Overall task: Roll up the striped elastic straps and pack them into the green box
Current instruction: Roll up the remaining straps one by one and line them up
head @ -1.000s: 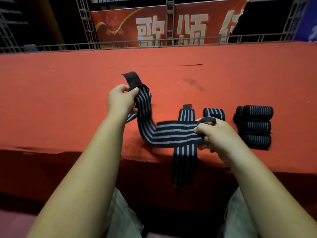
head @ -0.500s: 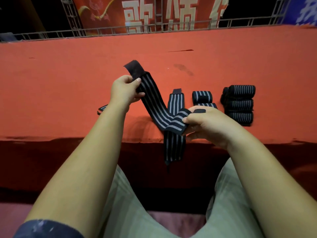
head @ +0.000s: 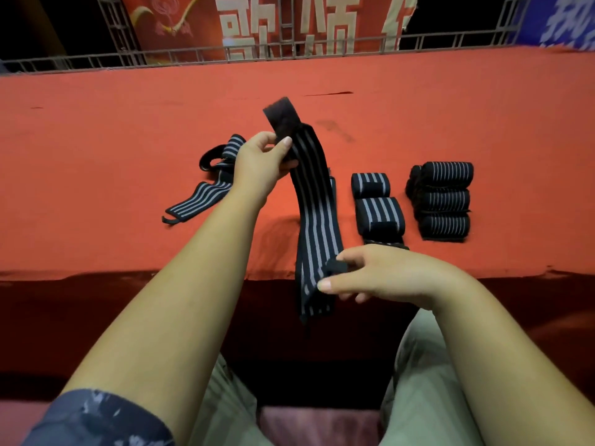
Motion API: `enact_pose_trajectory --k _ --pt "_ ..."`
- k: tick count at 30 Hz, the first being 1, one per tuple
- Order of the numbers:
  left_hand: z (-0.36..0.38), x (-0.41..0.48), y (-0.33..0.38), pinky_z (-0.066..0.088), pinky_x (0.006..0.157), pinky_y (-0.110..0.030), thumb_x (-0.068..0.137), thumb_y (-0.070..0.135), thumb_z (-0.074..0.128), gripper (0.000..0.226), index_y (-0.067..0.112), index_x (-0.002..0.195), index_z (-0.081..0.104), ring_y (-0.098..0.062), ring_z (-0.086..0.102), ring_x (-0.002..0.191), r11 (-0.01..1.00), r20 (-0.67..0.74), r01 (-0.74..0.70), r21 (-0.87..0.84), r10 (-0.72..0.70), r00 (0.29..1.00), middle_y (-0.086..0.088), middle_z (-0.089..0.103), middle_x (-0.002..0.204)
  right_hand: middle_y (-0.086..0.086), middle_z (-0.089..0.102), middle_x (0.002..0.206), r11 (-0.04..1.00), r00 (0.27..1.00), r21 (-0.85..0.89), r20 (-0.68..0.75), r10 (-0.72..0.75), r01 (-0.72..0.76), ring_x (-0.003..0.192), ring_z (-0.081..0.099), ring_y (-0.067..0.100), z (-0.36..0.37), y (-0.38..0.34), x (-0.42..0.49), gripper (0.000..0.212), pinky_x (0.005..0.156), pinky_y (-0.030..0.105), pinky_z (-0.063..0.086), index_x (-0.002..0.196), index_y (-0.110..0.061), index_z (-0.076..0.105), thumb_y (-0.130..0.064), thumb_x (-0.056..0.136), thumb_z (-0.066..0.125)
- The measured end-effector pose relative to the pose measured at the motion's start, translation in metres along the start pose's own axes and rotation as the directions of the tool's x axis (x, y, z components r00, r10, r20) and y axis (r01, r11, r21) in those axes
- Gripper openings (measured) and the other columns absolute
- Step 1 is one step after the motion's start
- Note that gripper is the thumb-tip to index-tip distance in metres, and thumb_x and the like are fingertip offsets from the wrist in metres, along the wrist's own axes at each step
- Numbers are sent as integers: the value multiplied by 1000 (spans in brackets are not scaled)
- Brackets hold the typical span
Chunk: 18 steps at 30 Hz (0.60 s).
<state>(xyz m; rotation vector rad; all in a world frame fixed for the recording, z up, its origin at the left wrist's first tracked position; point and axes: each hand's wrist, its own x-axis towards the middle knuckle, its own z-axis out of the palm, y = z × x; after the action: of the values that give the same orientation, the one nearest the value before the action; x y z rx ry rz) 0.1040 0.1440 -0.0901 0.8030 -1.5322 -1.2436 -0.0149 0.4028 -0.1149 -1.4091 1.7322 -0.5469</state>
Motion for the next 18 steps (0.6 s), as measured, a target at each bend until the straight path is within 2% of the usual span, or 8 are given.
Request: enact_pose_trajectory --k 2,4,6,9,11,14,16,18 --pt "6 10 -10 66 74 -31 107 22 68 19 5 115 70 -24 82 85 999 -17 12 34 -12 1000 -18 77 117 -12 80 103 997 998 -74 44 41 -38 101 76 9 -12 -6 -1 58 99 42 62 102 -26 80 -79 78 76" --pt "12 19 -16 64 71 -28 107 22 68 18 7 115 71 -24 82 85 999 -41 18 34 -17 999 -17 78 116 -12 81 104 981 976 -178 191 109 -75 102 77 12 -26 -13 -3 54 98 39 61 103 -25 81 -75 83 74" --pt "18 27 -21 62 69 -26 107 22 68 17 7 115 72 -26 82 86 999 -36 29 29 -28 999 -16 78 114 -5 83 102 975 949 -184 265 173 -127 96 78 16 -39 -19 -2 54 94 37 61 108 -18 81 -69 90 71" --pt "28 38 -33 61 68 -26 106 20 69 18 5 115 71 -24 80 80 998 20 26 52 -27 999 -17 77 107 1 83 90 979 981 -134 94 167 -154 78 72 12 -53 -25 13 52 77 33 59 105 -9 80 -57 104 61" --pt "35 43 -42 60 67 -24 106 19 69 18 4 114 70 -17 78 73 997 43 15 71 -18 999 -14 75 99 -1 82 88 978 988 -157 -85 127 -139 73 73 11 -56 -25 31 41 69 29 57 99 -14 78 -47 109 57" --pt "41 47 -57 61 69 -26 106 20 70 11 9 108 71 -16 77 75 996 56 12 94 -18 998 -8 74 92 1 80 84 953 955 -235 -267 125 -191 75 76 18 -46 -21 62 33 73 35 61 97 -15 76 -43 107 59" --pt "44 52 -67 64 75 -34 104 22 72 8 14 102 72 -21 77 82 996 55 28 90 -33 998 -8 75 92 6 73 87 920 938 -303 -312 150 -248 75 69 23 -32 -16 81 30 64 32 52 95 -11 71 -37 105 62" --pt "45 56 -78 66 85 -47 100 27 75 8 20 98 74 -29 79 90 996 50 42 85 -46 998 -13 77 97 6 64 88 893 921 -329 -339 191 -306 71 60 22 -20 -14 95 23 56 30 43 90 -10 66 -28 105 62"
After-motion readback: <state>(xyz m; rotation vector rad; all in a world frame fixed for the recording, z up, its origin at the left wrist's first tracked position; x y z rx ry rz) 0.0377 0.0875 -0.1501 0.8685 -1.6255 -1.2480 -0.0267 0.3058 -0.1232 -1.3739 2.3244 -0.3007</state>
